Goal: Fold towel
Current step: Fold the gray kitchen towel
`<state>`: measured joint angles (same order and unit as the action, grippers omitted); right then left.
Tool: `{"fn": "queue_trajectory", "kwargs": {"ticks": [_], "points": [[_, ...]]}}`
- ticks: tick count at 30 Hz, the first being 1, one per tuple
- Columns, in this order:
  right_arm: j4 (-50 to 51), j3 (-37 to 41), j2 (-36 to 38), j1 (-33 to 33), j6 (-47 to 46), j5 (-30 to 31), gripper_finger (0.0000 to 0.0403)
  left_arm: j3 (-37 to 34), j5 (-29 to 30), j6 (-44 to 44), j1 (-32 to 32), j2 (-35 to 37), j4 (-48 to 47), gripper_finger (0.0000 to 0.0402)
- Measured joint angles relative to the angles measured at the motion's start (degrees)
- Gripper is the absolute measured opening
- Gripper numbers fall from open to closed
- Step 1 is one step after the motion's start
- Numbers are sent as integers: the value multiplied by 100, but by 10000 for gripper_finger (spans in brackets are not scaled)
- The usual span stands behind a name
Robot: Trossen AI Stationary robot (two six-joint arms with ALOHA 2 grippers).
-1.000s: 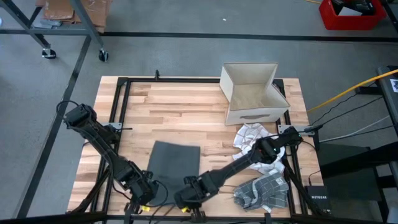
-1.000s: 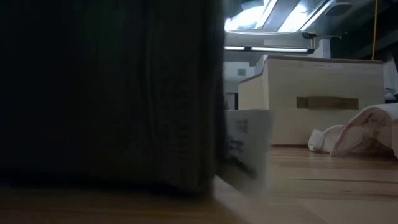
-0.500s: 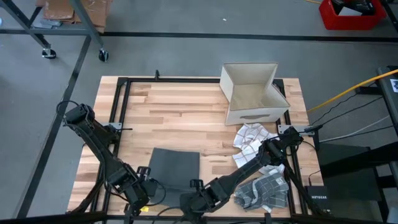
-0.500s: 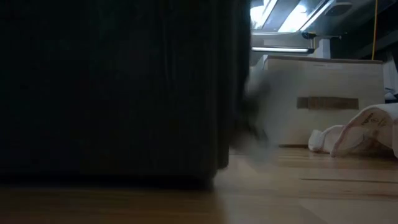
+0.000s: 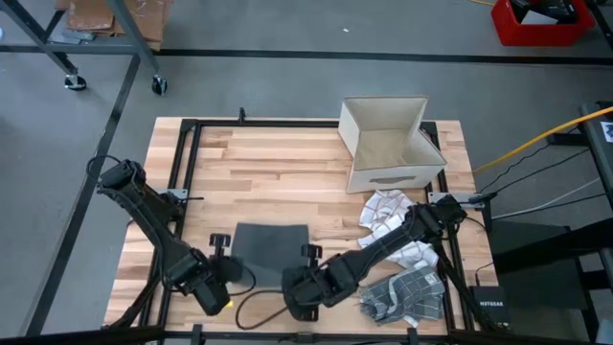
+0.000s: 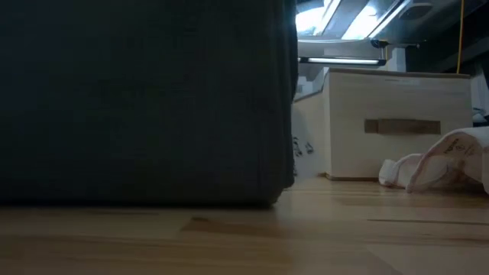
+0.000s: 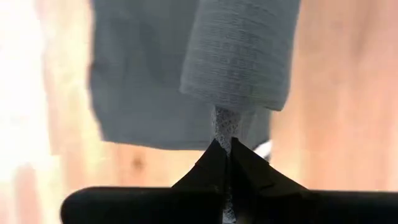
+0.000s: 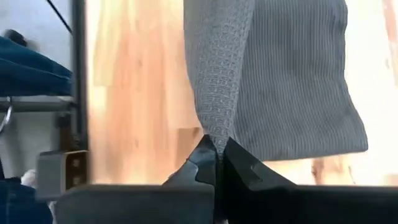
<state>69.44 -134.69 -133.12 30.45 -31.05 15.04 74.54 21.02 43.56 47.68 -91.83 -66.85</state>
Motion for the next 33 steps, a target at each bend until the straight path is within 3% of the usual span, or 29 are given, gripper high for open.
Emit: {"fn": "queue_trajectory", "kwargs": {"ticks": [12, 22, 27, 33], "points": [[511, 23, -4, -534, 1, 314, 10, -215, 616, -5, -703, 0, -296, 0], [878, 32, -11, -856, 18, 1266, 20, -787, 1038, -6, -1200, 0, -217, 3], [884, 32, -61, -1074, 328, 1646, 48, -1020, 1158, -55, -1443, 2, -84, 3], [717, 469, -133, -1457, 739, 1847, 115, -1391, 1342, -349, -1700, 4, 62, 4]]}}
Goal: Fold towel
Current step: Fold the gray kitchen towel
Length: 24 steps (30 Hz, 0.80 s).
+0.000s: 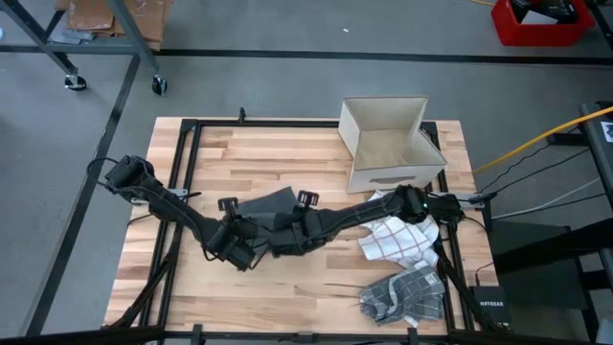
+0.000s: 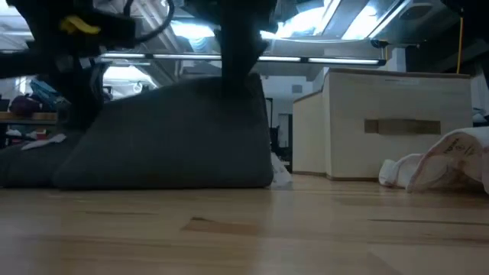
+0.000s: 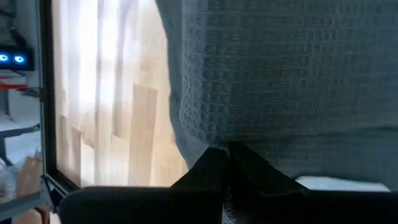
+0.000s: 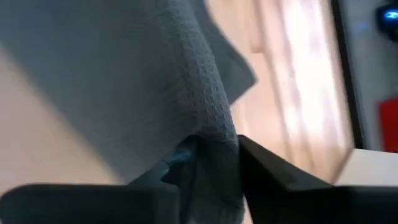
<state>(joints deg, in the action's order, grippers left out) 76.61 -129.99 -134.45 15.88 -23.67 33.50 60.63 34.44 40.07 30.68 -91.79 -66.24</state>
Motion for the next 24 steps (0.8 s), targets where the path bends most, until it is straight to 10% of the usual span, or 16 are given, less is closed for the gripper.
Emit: {"fn": "queue_trajectory", "kwargs": {"ticks": [11, 24], "points": [[-713, 955, -7, -882, 239, 6, 207, -1030, 181, 35, -581, -2, 241, 4], [-1308, 1088, -7, -1021, 200, -726, 196, -1245, 181, -403, -916, -2, 1011, 4]]}}
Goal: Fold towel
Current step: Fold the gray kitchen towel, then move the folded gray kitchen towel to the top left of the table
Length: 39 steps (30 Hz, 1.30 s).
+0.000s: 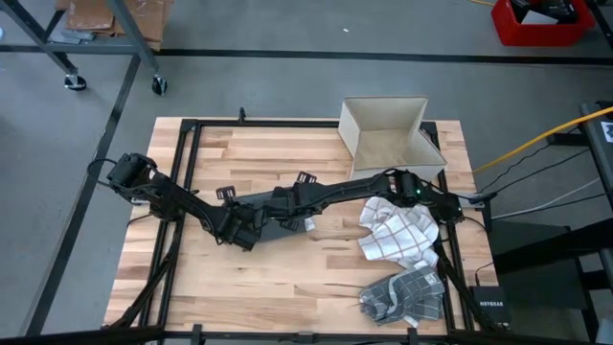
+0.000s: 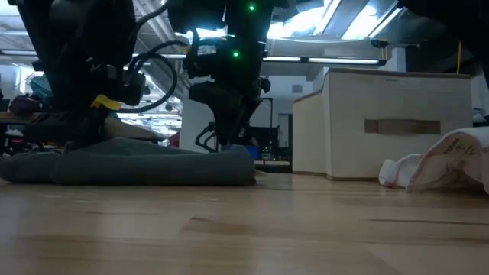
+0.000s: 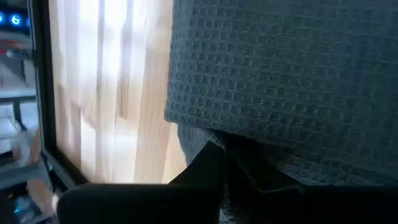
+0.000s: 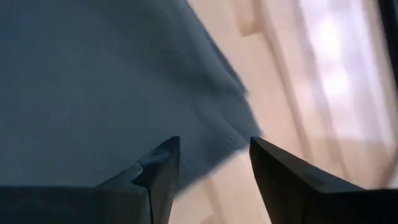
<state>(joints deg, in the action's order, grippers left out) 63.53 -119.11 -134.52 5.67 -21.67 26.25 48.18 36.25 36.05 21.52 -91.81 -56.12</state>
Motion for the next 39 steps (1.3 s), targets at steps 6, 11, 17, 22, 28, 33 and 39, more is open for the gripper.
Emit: {"fn": "queue_trajectory", "kwargs": {"ticks": [6, 11, 17, 22, 28, 33, 39], "points": [[-335, -2, 0, 75, 104, -1039, 174, 0, -22, -271, -127, 0, 171, 7], [-372, -2, 0, 110, 110, -1329, 166, 0, -22, -502, -367, 0, 155, 60], [-361, -2, 0, 105, 120, -1430, 166, 0, 61, -823, -478, 0, -179, 151], [-349, -2, -26, 105, 262, -1435, 166, 74, 81, -675, -510, 0, -1041, 167], [-350, -2, -33, 105, 260, -1289, 166, 228, 92, -536, -510, 0, -2144, 138], [-350, -2, -35, 134, 265, -1165, 166, 254, 80, -171, -475, 18, -2393, 113], [-150, -2, 150, 502, 441, -1072, 166, 317, -368, -212, -3, 486, -2433, 74]]}}
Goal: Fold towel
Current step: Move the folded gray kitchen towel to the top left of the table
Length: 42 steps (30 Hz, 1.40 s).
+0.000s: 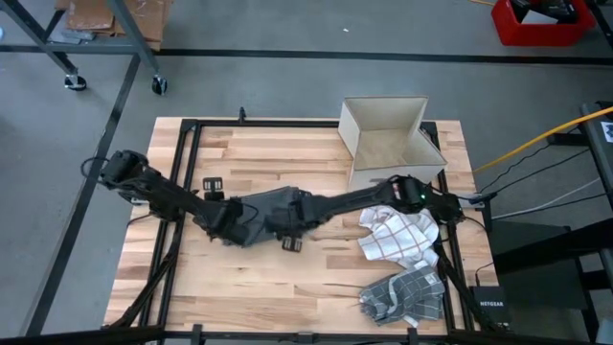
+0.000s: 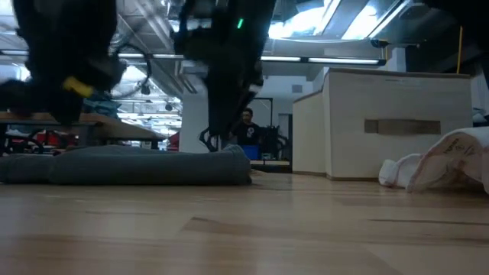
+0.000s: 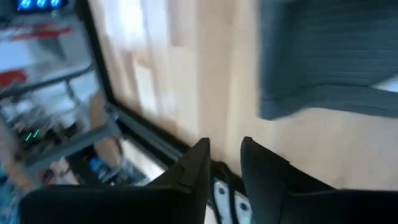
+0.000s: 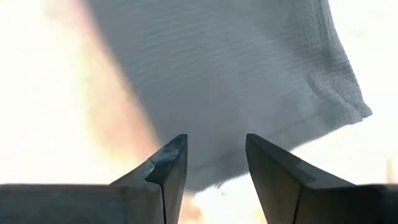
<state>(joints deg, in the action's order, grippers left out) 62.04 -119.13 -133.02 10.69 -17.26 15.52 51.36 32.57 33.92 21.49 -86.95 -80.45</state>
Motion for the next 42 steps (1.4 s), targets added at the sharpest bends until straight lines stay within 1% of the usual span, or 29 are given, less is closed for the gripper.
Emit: {"fn": "queue_trajectory", "kwargs": {"ticks": [3, 5, 9, 14, 18, 21, 23, 28, 31, 34, 38, 42], "points": [[350, -7, 235, 234, 15, 345, 166, 103, -39, -152, 250, 404, 195, 55], [641, -7, 406, 363, -12, 678, 166, 154, -42, -315, 357, 725, 459, 46], [1246, -7, 962, 533, -50, 1243, 166, 272, -39, -639, 337, 1481, 1083, 35], [1954, -7, 1986, 548, -52, 1546, 165, 679, -13, -807, 109, 2473, 1276, 31], [2181, -10, 2925, 537, -31, 1976, 165, 909, -4, -1021, -52, 3224, 1410, 31], [2263, -13, 3519, 541, -31, 2102, 165, 911, 0, -1256, -162, 3631, 1717, 31], [2389, -11, 3844, 543, -30, 2126, 166, 911, 2, -1319, -243, 3761, 1907, 31], [2788, 9, 4615, 548, -328, 2131, 166, 909, -128, -1373, -286, 3668, 2041, 31], [2781, 136, 5129, 548, -382, 1975, 166, 909, -277, -1612, -272, 3429, 2125, 31], [2789, 415, 5698, 548, -517, 1955, 166, 908, -301, -2015, -275, 3078, 2439, 31], [2787, 1136, 6523, 548, -931, 2000, 166, 908, -341, -2540, -286, 2451, 3101, 31], [2552, 2259, 7363, 548, -1467, 2018, 166, 907, -627, -2903, -407, 1692, 3829, 31]]}}
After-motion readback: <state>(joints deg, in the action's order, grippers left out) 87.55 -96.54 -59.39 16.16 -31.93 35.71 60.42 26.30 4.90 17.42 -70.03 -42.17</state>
